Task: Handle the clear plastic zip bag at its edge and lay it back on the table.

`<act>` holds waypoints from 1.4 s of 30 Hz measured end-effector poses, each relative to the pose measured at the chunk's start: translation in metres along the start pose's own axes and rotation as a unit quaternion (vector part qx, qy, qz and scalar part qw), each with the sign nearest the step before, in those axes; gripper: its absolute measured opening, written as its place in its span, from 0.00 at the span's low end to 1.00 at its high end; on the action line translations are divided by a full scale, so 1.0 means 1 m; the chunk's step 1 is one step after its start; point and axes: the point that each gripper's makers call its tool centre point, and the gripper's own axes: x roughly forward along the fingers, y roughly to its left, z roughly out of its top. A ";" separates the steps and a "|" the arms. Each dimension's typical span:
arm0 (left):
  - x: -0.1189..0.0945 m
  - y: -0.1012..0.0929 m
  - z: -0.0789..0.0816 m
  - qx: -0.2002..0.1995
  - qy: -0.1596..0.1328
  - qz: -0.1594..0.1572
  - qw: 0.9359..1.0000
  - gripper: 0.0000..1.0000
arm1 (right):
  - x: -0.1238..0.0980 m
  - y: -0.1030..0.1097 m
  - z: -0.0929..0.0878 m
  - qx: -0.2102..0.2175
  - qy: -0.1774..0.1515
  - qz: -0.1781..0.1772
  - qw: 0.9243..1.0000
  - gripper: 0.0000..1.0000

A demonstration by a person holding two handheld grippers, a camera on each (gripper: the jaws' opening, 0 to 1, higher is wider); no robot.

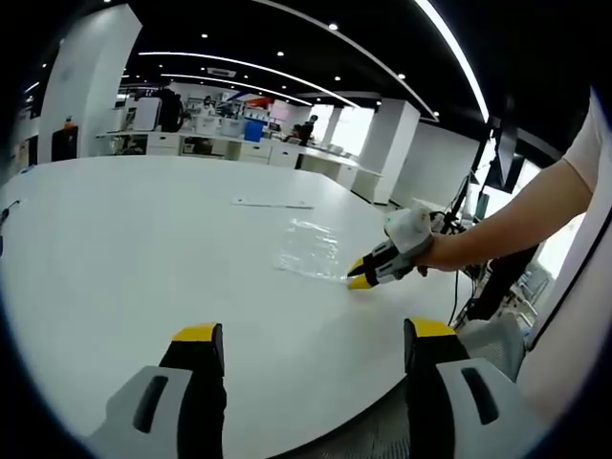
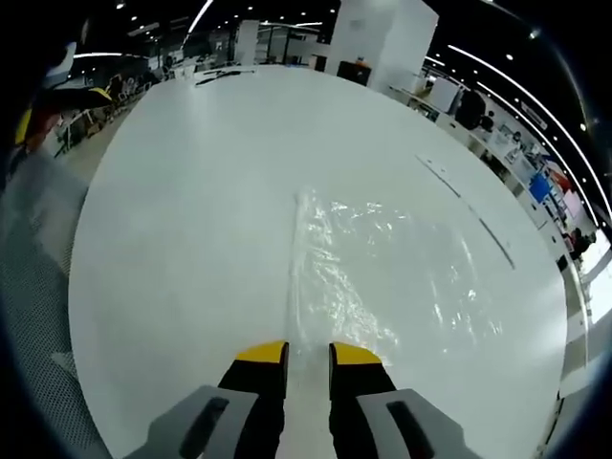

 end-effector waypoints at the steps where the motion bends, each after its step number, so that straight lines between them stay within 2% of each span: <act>1: 0.000 0.000 -0.001 -0.001 0.000 -0.001 1.000 0.75 | 0.001 0.001 0.000 0.000 0.001 0.000 1.000 0.08; 3: 0.001 0.000 -0.001 -0.001 0.000 -0.002 1.000 0.75 | 0.001 0.001 -0.001 -0.002 0.005 0.004 1.000 0.04; 10: 0.001 0.000 0.001 0.002 0.000 -0.002 1.000 0.75 | 0.000 0.000 0.001 -0.006 0.006 0.003 1.000 0.00; 20: 0.002 -0.003 0.006 0.009 0.000 -0.007 1.000 0.74 | -0.009 -0.001 -0.001 -0.021 0.002 0.000 1.000 0.00; 32: 0.002 -0.008 0.008 0.016 -0.001 -0.012 1.000 0.74 | -0.027 0.003 -0.005 -0.069 0.003 0.000 0.998 0.00; 42: 0.003 -0.011 0.009 0.025 -0.002 -0.018 1.000 0.74 | -0.044 0.008 0.004 -0.114 -0.007 -0.001 0.993 0.00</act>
